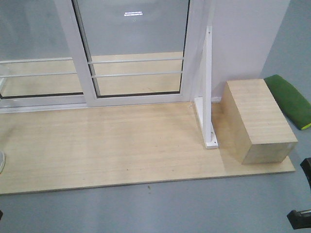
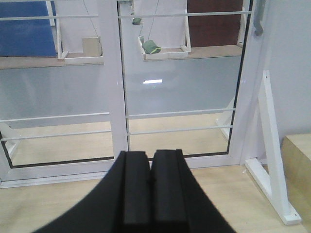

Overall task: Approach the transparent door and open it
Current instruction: 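Drive the base forward up to the glass sliding door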

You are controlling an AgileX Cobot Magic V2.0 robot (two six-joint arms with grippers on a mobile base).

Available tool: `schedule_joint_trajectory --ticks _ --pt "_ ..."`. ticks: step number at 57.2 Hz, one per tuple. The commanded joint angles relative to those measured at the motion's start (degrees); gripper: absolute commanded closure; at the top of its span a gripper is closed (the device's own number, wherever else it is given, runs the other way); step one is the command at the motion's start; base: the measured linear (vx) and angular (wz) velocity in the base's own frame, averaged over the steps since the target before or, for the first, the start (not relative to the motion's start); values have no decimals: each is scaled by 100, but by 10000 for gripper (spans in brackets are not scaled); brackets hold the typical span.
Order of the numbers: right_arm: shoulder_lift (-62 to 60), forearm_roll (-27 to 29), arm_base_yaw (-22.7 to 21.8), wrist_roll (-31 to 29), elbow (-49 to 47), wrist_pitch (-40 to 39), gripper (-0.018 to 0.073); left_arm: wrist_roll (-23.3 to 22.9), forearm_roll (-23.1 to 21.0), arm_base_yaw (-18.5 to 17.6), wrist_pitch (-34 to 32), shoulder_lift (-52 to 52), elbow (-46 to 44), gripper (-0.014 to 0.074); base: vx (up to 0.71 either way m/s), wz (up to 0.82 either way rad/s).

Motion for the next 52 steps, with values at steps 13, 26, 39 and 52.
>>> schedule_joint_trajectory --ticks 13,26,39,52 --pt "-90 -44 -25 -7 16 -464 564 -32 -25 -33 -512 -86 49 603 47 9" --pt "-90 -44 -25 -7 16 -464 564 -32 -25 -33 -512 -86 49 603 46 5" --pt "-90 -44 -25 -7 16 -464 564 -32 -25 -33 -512 -86 49 603 44 3" --pt "-90 -44 -25 -7 16 -464 564 -32 -25 -33 -512 -86 49 603 40 3"
